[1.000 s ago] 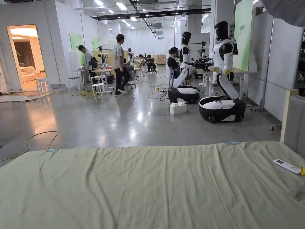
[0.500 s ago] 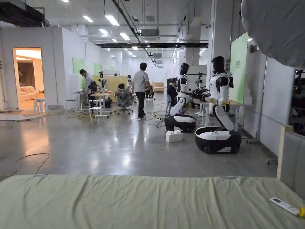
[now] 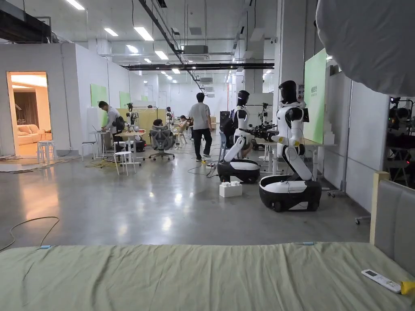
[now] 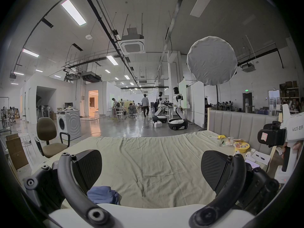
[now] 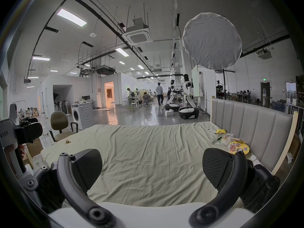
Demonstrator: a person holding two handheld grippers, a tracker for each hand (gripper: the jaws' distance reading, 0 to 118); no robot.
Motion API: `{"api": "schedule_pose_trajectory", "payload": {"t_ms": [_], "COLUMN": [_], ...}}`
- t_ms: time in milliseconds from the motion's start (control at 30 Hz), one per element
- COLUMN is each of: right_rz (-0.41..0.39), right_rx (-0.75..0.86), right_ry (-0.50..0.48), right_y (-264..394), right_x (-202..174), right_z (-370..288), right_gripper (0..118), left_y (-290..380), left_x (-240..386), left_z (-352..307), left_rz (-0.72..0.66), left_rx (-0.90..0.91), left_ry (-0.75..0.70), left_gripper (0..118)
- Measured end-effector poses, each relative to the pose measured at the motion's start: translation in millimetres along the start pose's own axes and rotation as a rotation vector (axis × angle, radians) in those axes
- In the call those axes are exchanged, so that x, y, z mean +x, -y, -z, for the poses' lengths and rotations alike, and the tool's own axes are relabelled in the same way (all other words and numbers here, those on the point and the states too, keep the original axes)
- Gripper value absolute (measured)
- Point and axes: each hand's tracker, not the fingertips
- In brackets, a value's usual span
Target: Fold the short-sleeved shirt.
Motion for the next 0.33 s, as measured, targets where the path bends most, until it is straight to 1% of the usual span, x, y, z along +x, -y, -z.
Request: {"api": "schedule_pose_trajectory", "payload": {"t_ms": [300, 333], "right_rz": [0.048, 0.070], "right_rx": [-0.011, -0.029], "right_ry": [0.004, 0.000], "right_y": [-1.7, -0.1], "right_x": [5.3, 5.8], "right_z": [1.8, 2.9], "right_gripper": [118, 118], "left_y": [-4.0, -4.5], "left_x": [2.4, 2.1], "left_z": [-0.4, -0.6], "left_rz": [0.004, -0.001], "left_rx": [0.003, 0.004], "left_ry": [0.014, 0.023], "left_gripper": [118, 118]}}
